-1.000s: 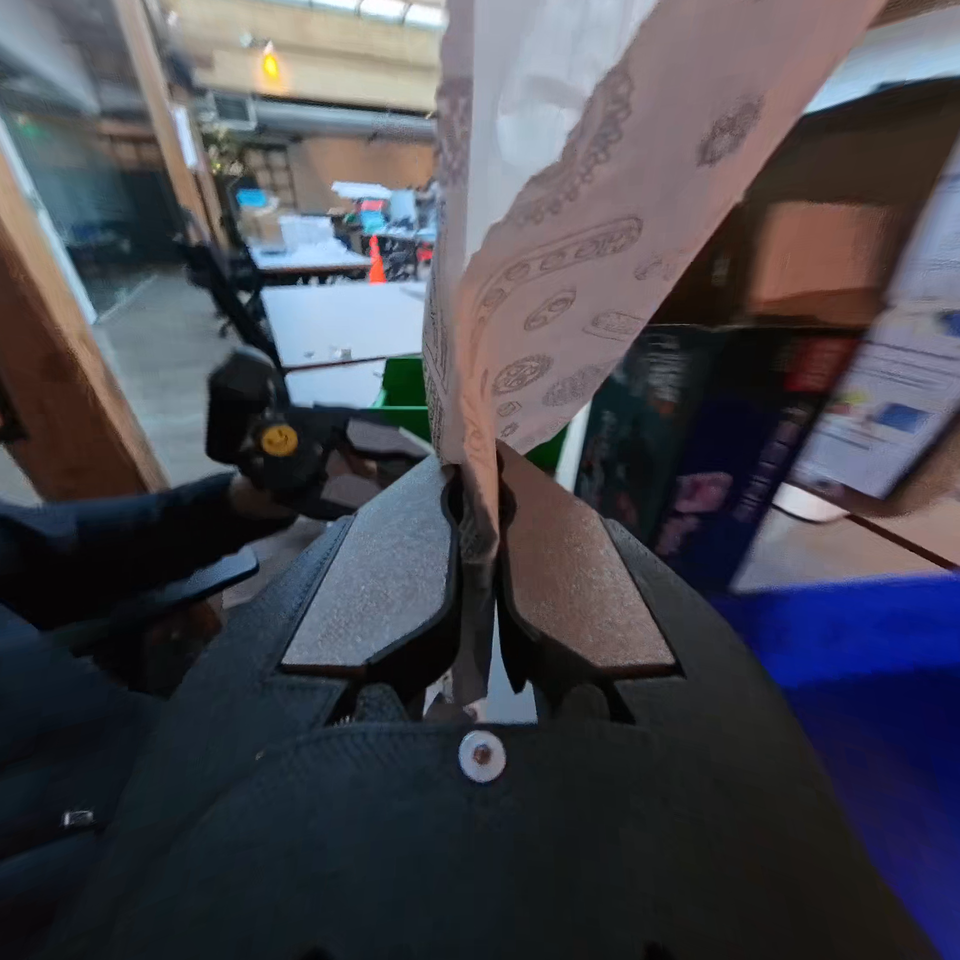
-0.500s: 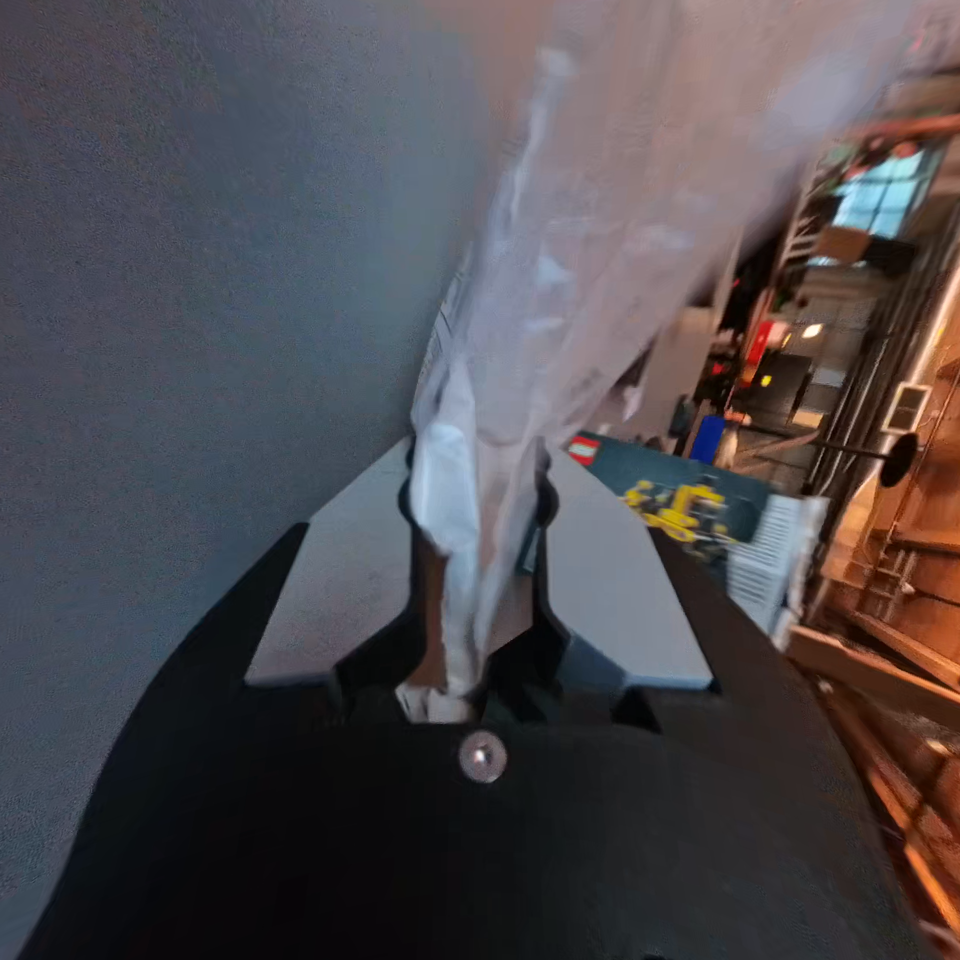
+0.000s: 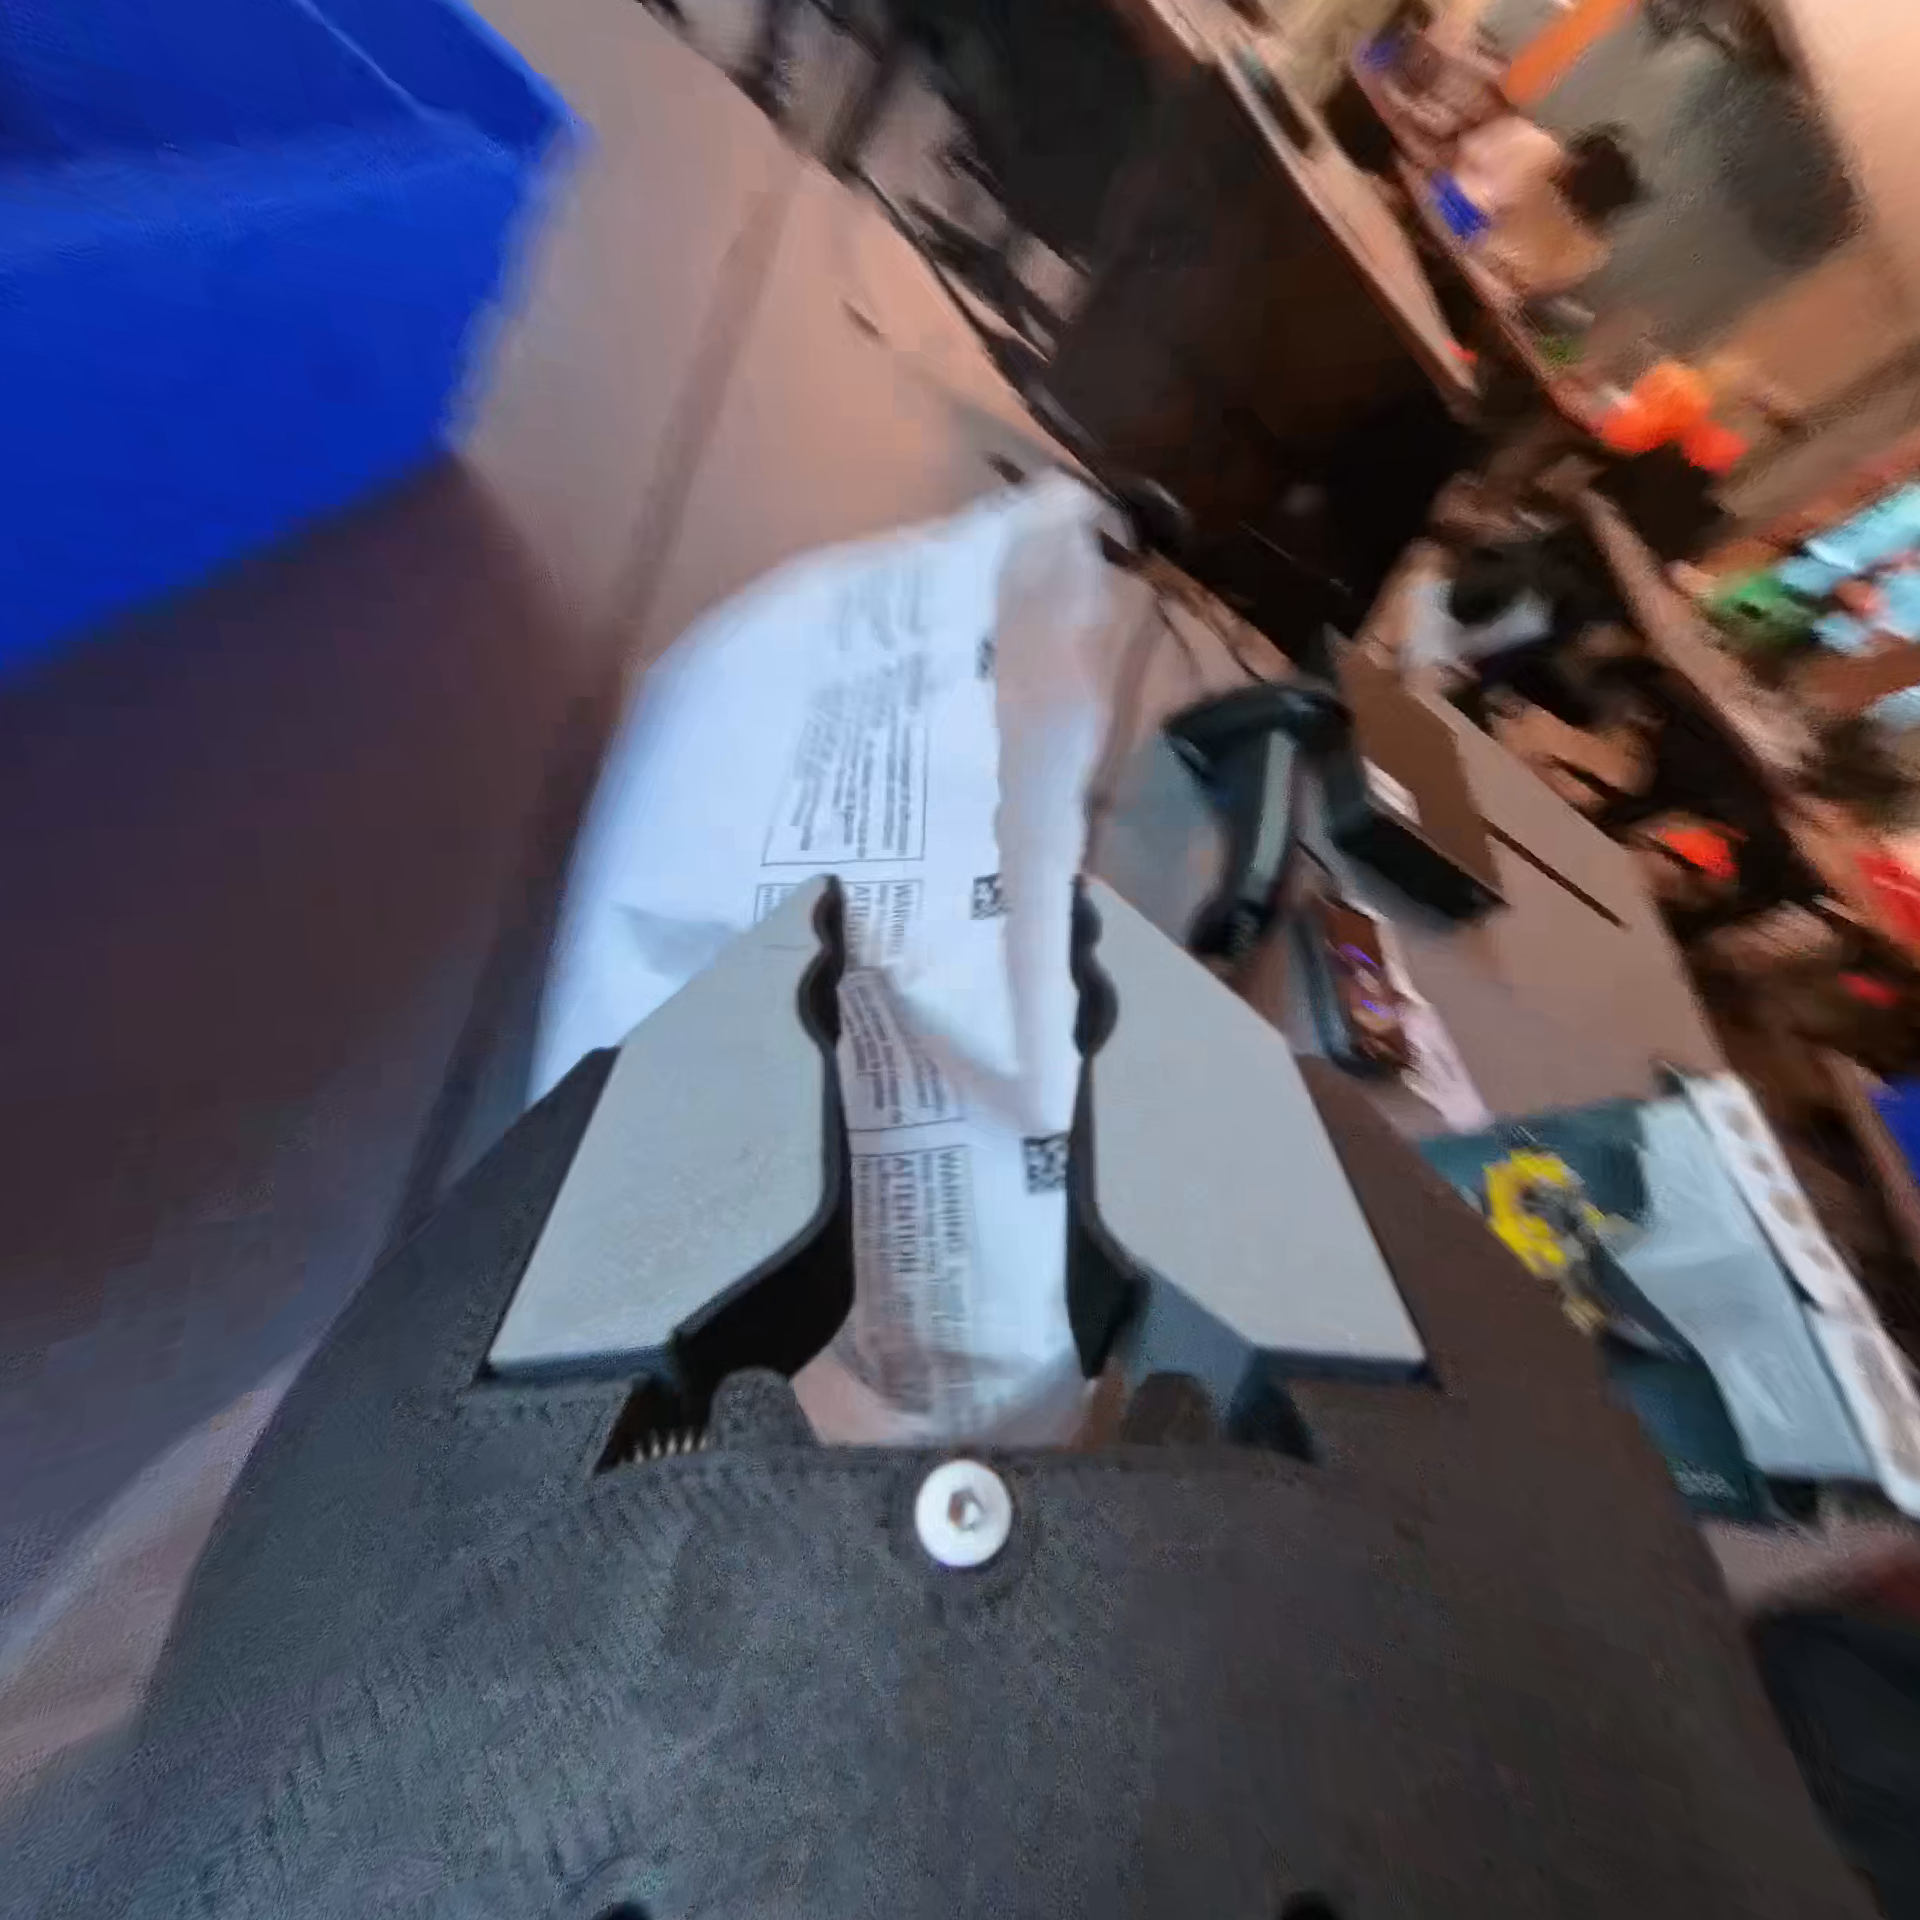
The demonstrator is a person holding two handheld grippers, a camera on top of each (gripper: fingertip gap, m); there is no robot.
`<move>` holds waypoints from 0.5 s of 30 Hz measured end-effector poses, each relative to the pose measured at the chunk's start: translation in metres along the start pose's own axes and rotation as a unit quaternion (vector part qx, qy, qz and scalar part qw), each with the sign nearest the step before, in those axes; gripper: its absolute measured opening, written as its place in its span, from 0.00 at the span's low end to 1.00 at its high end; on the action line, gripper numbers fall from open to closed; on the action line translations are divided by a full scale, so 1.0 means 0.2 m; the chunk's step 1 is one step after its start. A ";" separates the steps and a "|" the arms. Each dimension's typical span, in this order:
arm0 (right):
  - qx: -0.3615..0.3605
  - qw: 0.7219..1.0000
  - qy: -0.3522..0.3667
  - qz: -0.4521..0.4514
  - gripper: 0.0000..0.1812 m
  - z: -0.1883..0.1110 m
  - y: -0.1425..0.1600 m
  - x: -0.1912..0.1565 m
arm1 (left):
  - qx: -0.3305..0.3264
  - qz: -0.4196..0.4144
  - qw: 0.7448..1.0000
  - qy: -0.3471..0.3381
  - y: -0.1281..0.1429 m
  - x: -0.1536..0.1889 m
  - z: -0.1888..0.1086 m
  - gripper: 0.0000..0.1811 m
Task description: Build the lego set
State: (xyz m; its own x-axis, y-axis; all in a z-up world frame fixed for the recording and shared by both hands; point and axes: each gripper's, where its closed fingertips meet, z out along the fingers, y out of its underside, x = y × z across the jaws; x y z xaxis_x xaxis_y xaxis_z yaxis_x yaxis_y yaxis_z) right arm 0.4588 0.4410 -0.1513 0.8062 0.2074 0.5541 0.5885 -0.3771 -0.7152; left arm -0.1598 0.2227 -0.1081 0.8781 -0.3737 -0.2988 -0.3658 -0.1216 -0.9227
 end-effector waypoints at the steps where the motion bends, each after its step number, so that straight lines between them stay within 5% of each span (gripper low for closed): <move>1: -0.032 0.999 0.037 -0.013 0.25 0.06 0.09 0.06 | -0.002 -0.007 1.000 -0.014 0.01 -0.06 -0.02 0.23; 6: -0.180 0.967 0.134 -0.122 0.27 0.21 0.41 0.16 | -0.007 -0.035 0.997 -0.063 0.02 -0.26 -0.19 0.26; 8: -0.174 0.962 0.163 -0.136 0.26 0.16 0.37 0.22 | -0.042 -0.044 0.996 -0.070 0.10 -0.32 -0.22 0.28; 11: -0.118 0.983 0.109 -0.092 0.25 0.02 0.22 0.22 | -0.067 -0.063 0.993 -0.078 0.20 -0.39 -0.23 0.31; 15: -0.107 0.994 -0.020 -0.031 0.35 -0.20 0.08 0.09 | 0.024 -0.089 0.995 0.029 -0.02 -0.16 -0.10 0.30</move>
State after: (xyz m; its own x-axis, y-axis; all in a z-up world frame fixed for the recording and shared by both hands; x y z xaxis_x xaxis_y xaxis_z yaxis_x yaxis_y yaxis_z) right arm 0.4803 0.4030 -0.1352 0.7726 0.2701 0.5745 0.6147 -0.5448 -0.5705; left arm -0.1926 0.2163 -0.0897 0.9076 -0.4035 -0.1157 -0.1891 -0.1469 -0.9709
